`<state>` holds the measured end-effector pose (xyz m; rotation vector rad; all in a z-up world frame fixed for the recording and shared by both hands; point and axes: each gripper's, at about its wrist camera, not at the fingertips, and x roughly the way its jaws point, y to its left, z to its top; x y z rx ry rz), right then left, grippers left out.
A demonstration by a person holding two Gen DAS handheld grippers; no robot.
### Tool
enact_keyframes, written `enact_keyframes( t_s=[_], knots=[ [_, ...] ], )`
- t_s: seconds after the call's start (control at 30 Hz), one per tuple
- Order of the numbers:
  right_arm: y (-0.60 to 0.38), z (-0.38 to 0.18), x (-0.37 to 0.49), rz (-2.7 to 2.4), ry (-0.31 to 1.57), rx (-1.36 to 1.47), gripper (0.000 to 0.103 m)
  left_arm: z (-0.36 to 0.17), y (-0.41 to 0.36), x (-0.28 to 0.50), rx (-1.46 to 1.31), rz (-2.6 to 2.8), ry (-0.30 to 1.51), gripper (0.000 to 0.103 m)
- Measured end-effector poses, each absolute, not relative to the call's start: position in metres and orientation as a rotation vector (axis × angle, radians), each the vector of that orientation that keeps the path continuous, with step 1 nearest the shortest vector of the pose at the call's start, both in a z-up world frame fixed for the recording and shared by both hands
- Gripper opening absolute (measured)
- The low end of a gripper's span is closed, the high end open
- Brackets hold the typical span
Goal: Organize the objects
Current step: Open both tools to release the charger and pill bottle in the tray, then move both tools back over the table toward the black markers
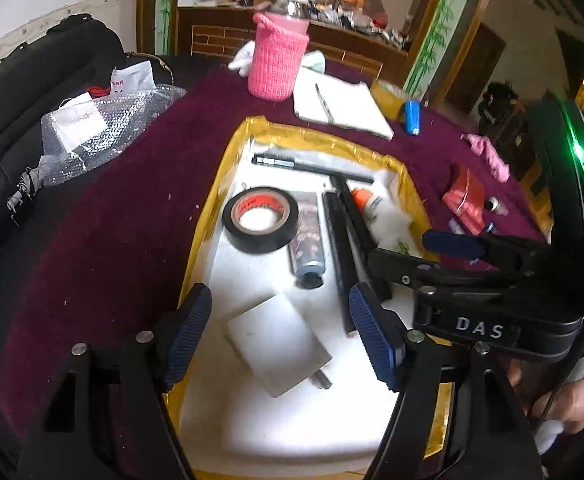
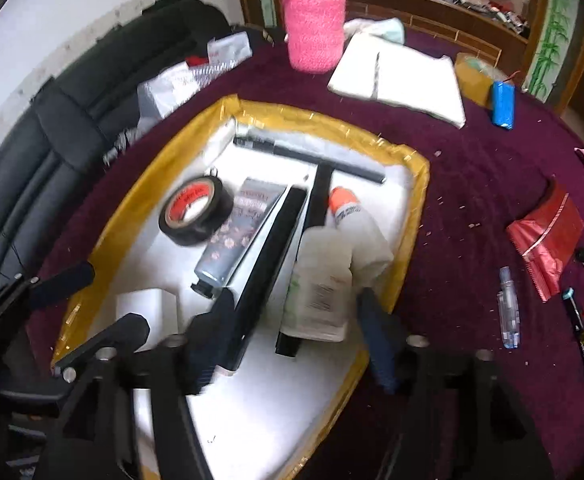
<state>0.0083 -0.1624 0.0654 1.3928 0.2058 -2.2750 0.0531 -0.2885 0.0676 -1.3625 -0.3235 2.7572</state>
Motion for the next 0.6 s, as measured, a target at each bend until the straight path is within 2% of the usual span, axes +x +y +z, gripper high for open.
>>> enact_keyframes(
  t_s=[0.13,0.3,0.6],
  knots=[
    [-0.147,0.079,0.010,-2.291,0.130,1.345,0.062,0.080,-0.297,0.065,-1.293,2.773,-0.429,0.072],
    [-0.114,0.096,0.013,-2.343,0.011,1.284,0.063,0.092,-0.288,0.076,-1.248,2.789,-0.438,0.072],
    [0.007,0.110,0.020,-2.564,-0.008,1.241,0.065,0.103,-0.241,0.096,-1.188,2.684,-0.458,0.071]
  ],
)
